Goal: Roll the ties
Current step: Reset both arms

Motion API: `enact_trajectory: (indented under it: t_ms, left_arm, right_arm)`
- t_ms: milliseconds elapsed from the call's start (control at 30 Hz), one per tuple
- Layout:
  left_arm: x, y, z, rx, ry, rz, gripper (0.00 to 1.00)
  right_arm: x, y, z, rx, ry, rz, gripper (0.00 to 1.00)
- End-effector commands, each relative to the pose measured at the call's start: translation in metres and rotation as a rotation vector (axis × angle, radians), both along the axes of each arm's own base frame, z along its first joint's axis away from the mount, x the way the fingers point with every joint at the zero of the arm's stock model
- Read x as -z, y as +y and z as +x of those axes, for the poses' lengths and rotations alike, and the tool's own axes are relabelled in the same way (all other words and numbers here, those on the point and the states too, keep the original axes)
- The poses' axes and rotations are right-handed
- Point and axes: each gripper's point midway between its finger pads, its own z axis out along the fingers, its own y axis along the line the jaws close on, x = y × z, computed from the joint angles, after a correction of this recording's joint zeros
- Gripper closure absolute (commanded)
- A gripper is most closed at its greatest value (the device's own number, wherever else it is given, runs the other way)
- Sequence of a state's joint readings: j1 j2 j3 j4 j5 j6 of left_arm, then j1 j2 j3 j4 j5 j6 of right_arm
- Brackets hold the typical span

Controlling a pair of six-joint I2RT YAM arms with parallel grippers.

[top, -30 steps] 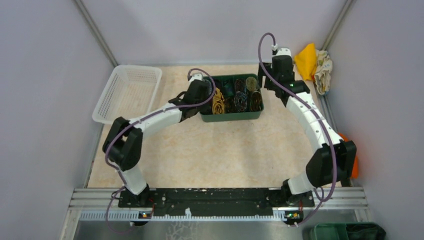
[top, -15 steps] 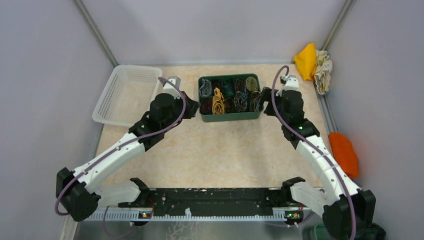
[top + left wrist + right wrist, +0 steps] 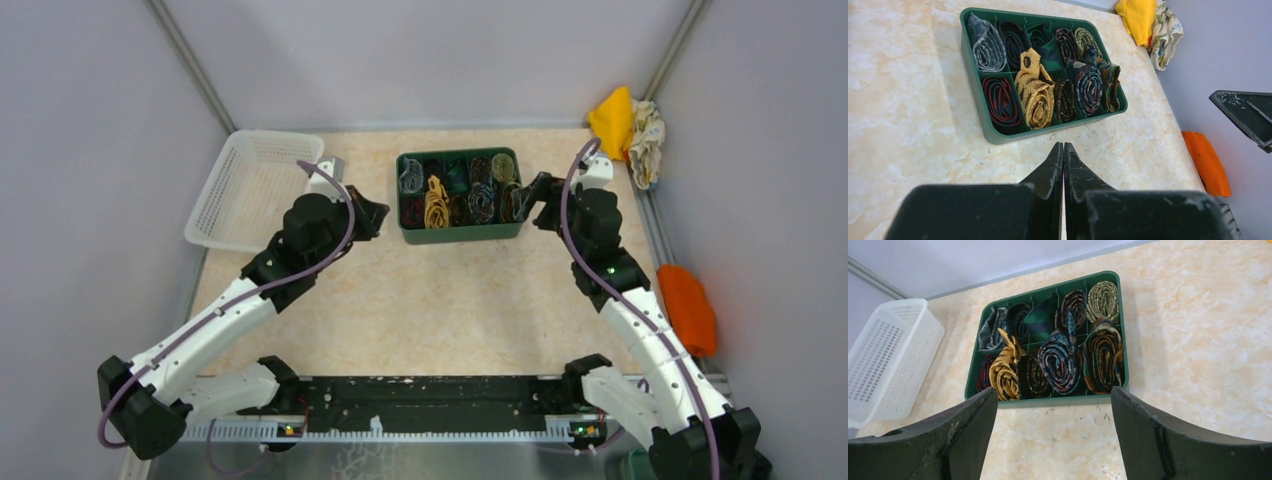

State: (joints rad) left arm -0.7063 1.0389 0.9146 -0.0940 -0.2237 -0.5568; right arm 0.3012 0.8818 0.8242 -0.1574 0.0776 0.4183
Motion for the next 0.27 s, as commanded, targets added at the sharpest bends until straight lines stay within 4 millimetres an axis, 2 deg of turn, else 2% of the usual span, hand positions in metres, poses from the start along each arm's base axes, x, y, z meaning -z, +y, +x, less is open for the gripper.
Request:
enact_trajectory:
  t_ms: [0,233]
  left_arm:
    - [0.001,0.007,-0.001,-0.025,-0.010,0.014,0.96]
    - [0.008,0.006,0.003,-0.033,-0.006,0.024,0.95]
  right_arm:
    - [-0.013,0.000,0.002,0.013,-0.045,0.013,0.18]
    - [0.002,-0.015,0.006,0.097,0.008,-0.108,0.19]
